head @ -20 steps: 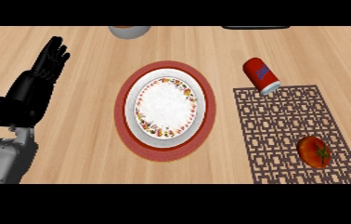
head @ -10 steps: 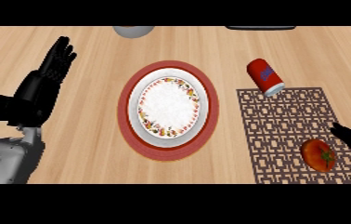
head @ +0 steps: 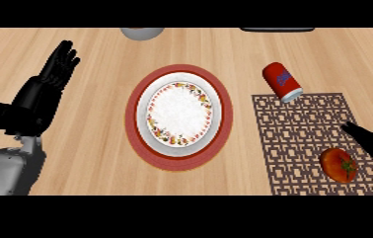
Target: Pick the tomato from the placemat and place it in the plate
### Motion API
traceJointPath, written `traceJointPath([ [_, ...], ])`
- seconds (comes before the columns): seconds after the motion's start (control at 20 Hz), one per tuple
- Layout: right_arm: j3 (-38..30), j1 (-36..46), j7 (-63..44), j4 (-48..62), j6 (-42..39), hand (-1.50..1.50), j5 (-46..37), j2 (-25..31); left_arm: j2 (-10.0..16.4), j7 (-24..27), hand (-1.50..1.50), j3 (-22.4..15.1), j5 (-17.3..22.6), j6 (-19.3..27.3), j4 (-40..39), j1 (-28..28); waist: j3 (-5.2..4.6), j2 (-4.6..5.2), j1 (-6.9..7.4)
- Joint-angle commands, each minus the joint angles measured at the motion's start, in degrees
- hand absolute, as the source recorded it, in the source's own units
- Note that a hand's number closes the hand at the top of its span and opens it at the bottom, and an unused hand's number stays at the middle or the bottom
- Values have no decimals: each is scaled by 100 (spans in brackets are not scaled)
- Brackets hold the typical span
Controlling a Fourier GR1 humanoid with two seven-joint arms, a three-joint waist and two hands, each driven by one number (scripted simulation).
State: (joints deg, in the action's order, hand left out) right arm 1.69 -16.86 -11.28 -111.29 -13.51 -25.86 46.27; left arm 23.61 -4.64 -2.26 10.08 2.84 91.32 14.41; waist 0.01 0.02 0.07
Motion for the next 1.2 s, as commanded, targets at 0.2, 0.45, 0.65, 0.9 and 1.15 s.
traceJointPath([
  [0.2, 324, 515, 270, 961, -188, -150, -813, -749, -178, -270, 0, 174, -179, -119, 443, -62, 0, -6, 8],
  [0.45, 423, 882, 431, 1466, -344, -150, -1170, -1071, -146, -62, 0, 537, -117, -482, -378, 415, -1, 2, -10],
  [0.65, 402, 879, 510, 1801, -164, -150, -1555, -1329, -121, -208, 0, 652, -90, -617, 110, 66, -1, -4, 1],
  [0.9, 124, 1051, 996, 2363, -107, -150, -1934, -1260, -707, -137, 0, 301, -711, -172, -86, 284, -1, -1, -25],
  [1.15, -338, 1328, 1813, 2468, 900, 150, -1725, -1362, -417, -392, 0, 573, -368, -417, 89, 318, 4, -5, -11],
])
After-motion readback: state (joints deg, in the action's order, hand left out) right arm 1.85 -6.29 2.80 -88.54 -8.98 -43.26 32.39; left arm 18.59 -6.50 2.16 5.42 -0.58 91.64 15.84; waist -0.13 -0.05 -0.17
